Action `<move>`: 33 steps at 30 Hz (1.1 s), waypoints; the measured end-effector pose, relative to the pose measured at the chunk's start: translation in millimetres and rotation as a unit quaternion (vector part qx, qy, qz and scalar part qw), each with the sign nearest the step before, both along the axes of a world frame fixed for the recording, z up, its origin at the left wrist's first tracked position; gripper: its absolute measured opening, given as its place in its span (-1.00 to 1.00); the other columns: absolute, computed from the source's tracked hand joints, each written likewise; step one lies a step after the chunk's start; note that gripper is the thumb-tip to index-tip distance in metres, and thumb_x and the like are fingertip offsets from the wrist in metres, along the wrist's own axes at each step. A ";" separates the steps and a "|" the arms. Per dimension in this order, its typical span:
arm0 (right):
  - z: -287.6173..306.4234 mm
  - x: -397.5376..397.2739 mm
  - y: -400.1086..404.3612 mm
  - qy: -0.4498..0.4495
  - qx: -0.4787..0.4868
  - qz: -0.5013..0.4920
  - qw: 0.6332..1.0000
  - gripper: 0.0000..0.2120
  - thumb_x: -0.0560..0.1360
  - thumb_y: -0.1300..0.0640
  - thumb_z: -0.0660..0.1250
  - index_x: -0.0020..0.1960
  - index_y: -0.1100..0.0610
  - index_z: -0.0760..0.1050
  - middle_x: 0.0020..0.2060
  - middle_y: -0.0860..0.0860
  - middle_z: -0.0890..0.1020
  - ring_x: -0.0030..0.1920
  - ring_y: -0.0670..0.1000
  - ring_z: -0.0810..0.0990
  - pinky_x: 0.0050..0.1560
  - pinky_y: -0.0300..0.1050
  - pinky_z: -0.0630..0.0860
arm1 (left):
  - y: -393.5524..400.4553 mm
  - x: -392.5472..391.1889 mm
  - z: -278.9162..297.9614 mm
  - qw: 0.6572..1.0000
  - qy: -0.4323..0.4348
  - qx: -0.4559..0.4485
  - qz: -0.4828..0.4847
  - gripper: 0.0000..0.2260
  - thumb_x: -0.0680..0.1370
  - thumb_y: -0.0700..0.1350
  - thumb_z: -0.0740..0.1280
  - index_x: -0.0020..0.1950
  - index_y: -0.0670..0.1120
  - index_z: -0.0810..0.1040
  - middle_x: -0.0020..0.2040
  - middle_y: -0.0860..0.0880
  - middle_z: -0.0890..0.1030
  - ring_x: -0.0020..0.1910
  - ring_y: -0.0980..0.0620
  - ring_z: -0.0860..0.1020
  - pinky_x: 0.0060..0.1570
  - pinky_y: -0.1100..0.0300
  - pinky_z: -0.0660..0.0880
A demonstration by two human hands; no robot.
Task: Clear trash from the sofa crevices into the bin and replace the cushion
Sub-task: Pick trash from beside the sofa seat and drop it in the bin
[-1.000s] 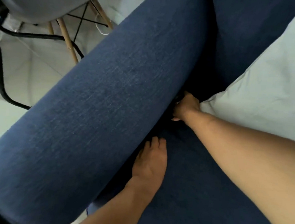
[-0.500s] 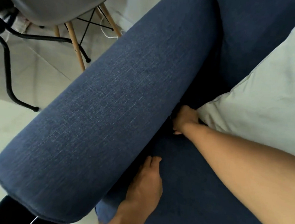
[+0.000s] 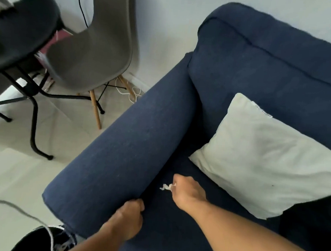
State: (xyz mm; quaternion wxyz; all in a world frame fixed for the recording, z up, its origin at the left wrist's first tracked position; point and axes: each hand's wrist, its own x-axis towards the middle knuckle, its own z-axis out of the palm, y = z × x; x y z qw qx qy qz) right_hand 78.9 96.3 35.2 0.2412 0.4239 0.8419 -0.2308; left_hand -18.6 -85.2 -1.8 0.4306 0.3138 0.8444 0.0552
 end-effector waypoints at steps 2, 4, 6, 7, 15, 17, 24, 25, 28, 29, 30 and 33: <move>24.7 0.1 0.2 0.011 0.015 0.018 1.000 -0.92 0.67 0.14 0.23 0.08 0.02 0.51 -0.05 0.00 0.64 -0.11 0.09 0.62 -0.26 -0.05 0.47 | 16.4 -9.9 28.4 1.000 0.003 0.017 -0.006 -0.72 0.55 -0.11 0.21 0.23 0.04 0.53 0.23 0.01 0.57 0.18 -0.03 0.56 0.21 0.11 0.48; 47.0 1.5 -0.1 0.018 0.030 0.025 0.999 -0.92 0.67 0.12 0.25 0.06 0.02 0.52 -0.04 0.00 0.65 -0.09 0.10 0.62 -0.20 -0.02 0.52 | 31.6 -14.7 57.3 0.999 0.004 0.035 -0.013 -0.73 0.56 -0.11 0.21 0.24 0.03 0.51 0.23 0.00 0.53 0.17 -0.05 0.54 0.16 0.11 0.47; 65.8 1.4 -1.0 0.024 0.042 0.030 0.998 -0.92 0.66 0.11 0.25 0.03 0.01 0.51 -0.04 -0.01 0.64 -0.06 0.11 0.63 -0.15 -0.02 0.56 | 42.3 -17.1 78.5 0.998 0.012 0.061 -0.015 -0.75 0.57 -0.12 0.20 0.22 0.03 0.50 0.22 0.01 0.52 0.14 -0.04 0.53 0.13 0.10 0.47; 76.0 0.5 -1.7 0.027 0.046 0.034 0.998 -0.92 0.66 0.10 0.25 0.02 0.01 0.51 -0.04 -0.01 0.64 -0.06 0.11 0.63 -0.13 -0.01 0.58 | 45.2 -18.3 88.8 0.997 0.017 0.069 -0.016 -0.75 0.57 -0.12 0.19 0.22 0.03 0.50 0.22 0.02 0.52 0.13 -0.04 0.52 0.12 0.09 0.48; 140.1 -35.0 -18.4 0.031 0.093 0.083 0.992 -0.94 0.62 0.13 0.28 0.01 0.00 0.52 -0.05 -0.01 0.63 -0.06 0.12 0.62 -0.17 -0.05 0.53 | 26.4 -46.0 152.6 0.994 0.070 0.087 -0.010 -0.74 0.57 -0.13 0.22 0.25 0.04 0.50 0.20 0.02 0.51 0.10 -0.08 0.54 0.12 -0.03 0.55; 150.4 -47.4 -27.9 0.033 0.092 0.098 0.990 -0.94 0.62 0.13 0.30 0.01 -0.01 0.52 -0.03 -0.01 0.63 -0.06 0.12 0.61 -0.19 -0.06 0.48 | 11.9 -56.7 160.1 0.992 0.088 0.090 -0.001 -0.74 0.57 -0.14 0.22 0.24 0.03 0.50 0.18 0.02 0.52 0.08 -0.07 0.54 0.09 -0.01 0.55; 178.2 -96.9 -80.5 0.052 0.087 0.170 0.980 -0.95 0.64 0.11 0.29 0.02 -0.01 0.52 0.01 -0.01 0.63 -0.02 0.11 0.60 -0.16 -0.06 0.46 | -61.8 -98.8 178.9 0.983 0.151 0.092 0.048 -0.82 0.57 -0.13 0.22 0.13 0.02 0.52 0.07 -0.01 0.56 -0.03 -0.09 0.57 -0.10 0.07 0.51; 180.9 -105.4 -89.7 0.054 0.085 0.179 0.979 -0.95 0.65 0.09 0.29 0.02 -0.01 0.52 0.00 -0.01 0.63 -0.03 0.10 0.59 -0.15 -0.06 0.48 | -73.3 -105.5 182.0 0.982 0.155 0.092 0.051 -0.82 0.56 -0.12 0.22 0.11 -0.01 0.53 0.07 -0.04 0.58 -0.03 -0.12 0.59 -0.10 0.05 0.53; 187.4 -127.1 -118.0 0.062 0.078 0.207 0.973 -0.96 0.67 0.08 0.28 0.04 -0.01 0.50 0.00 -0.01 0.62 -0.03 0.09 0.60 -0.11 -0.02 0.55 | -106.9 -121.4 187.9 0.983 0.146 0.097 0.056 -0.76 0.50 -0.11 0.24 0.14 -0.06 0.55 0.07 -0.10 0.60 0.00 -0.18 0.61 -0.03 -0.01 0.59; 189.0 -133.3 -128.7 0.063 0.077 0.216 0.971 -0.96 0.67 0.07 0.28 0.04 -0.01 0.50 0.01 0.00 0.62 -0.02 0.10 0.60 -0.09 0.00 0.56 | -118.3 -125.1 187.7 0.983 0.143 0.098 0.062 -0.75 0.50 -0.12 0.25 0.16 -0.07 0.55 0.07 -0.11 0.60 0.01 -0.19 0.61 -0.01 -0.03 0.59; 188.9 -141.7 -144.3 0.062 0.075 0.230 0.968 -0.96 0.67 0.07 0.28 0.05 -0.01 0.50 0.02 0.00 0.62 -0.01 0.10 0.60 -0.09 0.01 0.56 | -135.9 -129.3 185.4 0.982 0.140 0.099 0.077 -0.75 0.50 -0.13 0.26 0.17 -0.07 0.54 0.07 -0.11 0.59 0.02 -0.18 0.60 0.00 -0.04 0.59; 187.0 -151.1 -168.5 0.061 0.070 0.243 0.966 -0.95 0.68 0.08 0.27 0.06 -0.01 0.50 0.05 0.01 0.62 0.01 0.12 0.60 -0.05 0.03 0.57 | -165.1 -132.4 176.5 0.980 0.138 0.098 0.101 -0.75 0.51 -0.12 0.25 0.18 -0.06 0.52 0.13 -0.11 0.58 0.07 -0.16 0.58 0.08 -0.04 0.56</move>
